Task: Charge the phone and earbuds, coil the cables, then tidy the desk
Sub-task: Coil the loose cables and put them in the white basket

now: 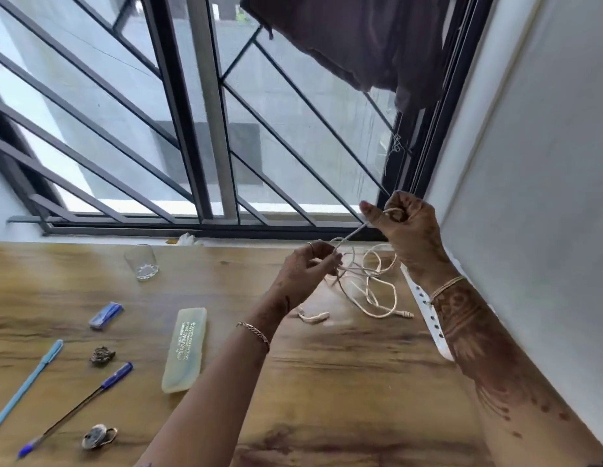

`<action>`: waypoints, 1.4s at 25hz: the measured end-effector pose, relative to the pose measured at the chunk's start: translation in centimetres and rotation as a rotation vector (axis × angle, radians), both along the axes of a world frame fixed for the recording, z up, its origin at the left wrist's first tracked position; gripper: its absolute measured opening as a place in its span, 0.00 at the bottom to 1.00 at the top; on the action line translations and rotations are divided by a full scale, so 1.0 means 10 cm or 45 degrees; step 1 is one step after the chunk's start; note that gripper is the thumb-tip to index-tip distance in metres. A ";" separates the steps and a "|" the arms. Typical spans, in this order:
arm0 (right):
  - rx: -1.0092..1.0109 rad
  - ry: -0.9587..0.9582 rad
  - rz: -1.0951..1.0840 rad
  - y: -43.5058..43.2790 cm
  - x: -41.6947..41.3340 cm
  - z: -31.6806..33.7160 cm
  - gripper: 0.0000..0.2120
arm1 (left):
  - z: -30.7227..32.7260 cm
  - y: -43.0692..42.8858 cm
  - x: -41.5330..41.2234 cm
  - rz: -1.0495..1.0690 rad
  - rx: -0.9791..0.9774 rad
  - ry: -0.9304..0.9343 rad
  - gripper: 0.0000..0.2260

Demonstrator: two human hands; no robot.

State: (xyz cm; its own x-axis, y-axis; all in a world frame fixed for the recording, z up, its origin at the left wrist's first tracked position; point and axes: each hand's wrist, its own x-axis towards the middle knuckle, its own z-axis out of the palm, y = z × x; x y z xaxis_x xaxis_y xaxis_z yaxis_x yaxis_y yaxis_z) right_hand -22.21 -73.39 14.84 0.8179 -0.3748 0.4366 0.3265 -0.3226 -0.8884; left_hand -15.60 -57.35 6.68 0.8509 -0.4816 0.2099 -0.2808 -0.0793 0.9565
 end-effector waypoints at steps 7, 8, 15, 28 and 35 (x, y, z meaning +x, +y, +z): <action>-0.022 -0.104 -0.124 -0.22 0.17 0.26 0.19 | 0.13 0.09 0.12 0.068 0.078 -0.097 0.07; 0.044 -0.045 -0.113 -0.23 0.22 0.21 0.18 | 0.13 0.10 0.12 0.098 0.121 -0.132 0.06; 0.099 0.545 0.090 -0.33 0.44 -0.31 0.10 | 0.18 0.26 0.08 0.259 -0.233 0.185 0.08; -1.174 0.457 -0.253 -0.37 0.39 -0.42 0.17 | 0.33 0.41 0.04 0.238 -0.331 0.550 0.11; -0.961 0.378 -0.243 -0.45 0.42 -0.42 0.16 | 0.41 0.49 0.01 0.080 -0.193 0.714 0.13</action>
